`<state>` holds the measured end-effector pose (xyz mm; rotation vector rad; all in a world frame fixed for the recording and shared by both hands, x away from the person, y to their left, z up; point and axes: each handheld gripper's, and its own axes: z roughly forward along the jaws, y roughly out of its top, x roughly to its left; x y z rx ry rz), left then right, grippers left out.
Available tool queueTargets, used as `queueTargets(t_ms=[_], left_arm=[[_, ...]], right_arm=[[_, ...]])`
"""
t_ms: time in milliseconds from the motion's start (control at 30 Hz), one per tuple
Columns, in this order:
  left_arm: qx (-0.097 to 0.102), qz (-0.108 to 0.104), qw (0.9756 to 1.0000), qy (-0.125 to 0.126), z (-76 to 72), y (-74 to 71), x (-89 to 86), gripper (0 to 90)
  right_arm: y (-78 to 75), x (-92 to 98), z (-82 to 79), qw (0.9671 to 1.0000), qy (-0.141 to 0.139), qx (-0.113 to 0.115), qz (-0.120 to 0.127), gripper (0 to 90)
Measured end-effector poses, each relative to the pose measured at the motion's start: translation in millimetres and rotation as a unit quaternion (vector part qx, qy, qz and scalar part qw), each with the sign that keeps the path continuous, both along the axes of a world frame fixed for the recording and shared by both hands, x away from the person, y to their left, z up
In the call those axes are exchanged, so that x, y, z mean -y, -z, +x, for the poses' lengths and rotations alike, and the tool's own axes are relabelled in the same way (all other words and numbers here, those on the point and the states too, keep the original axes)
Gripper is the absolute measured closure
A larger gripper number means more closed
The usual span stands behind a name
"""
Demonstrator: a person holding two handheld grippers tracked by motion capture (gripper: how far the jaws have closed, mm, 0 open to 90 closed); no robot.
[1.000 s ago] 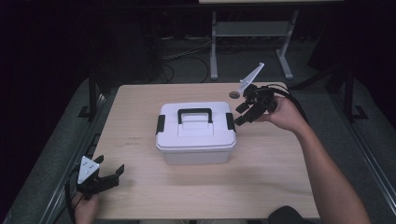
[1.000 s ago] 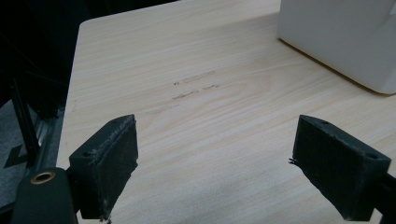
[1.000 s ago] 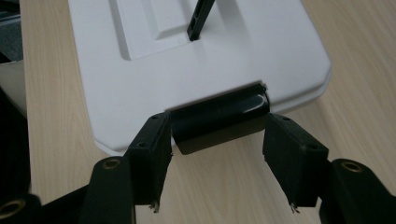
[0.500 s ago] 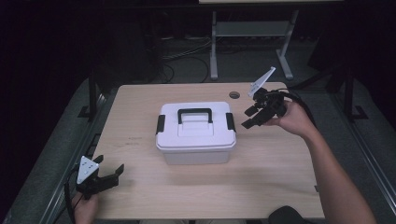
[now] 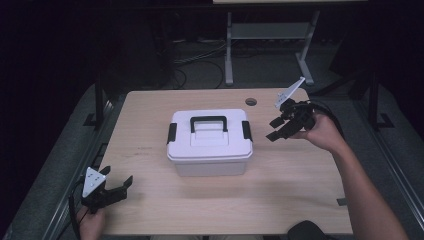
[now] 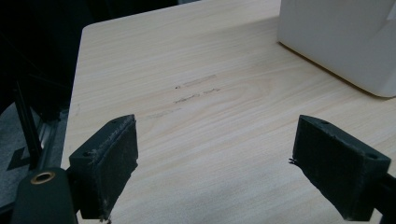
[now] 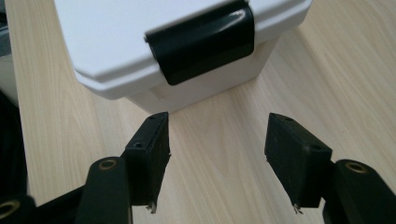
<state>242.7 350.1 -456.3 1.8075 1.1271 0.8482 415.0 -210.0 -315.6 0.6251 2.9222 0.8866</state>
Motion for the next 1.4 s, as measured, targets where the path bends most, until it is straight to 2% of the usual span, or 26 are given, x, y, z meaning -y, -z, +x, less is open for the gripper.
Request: queueTargets(t_ms=[600,1400], left_arm=[[0.001,0.000,1.0000,0.001,-0.1,-0.7,-0.1,13.4],[0.002,0.000,1.0000,0.001,0.5,-1.0,1.4,13.4]], right_arm=[[21.5,17.4,-9.2,0.9998,0.013,-0.012,0.001,39.4],[49.7,29.7,-18.6,0.9991,0.024,-0.034,0.002,39.4]])
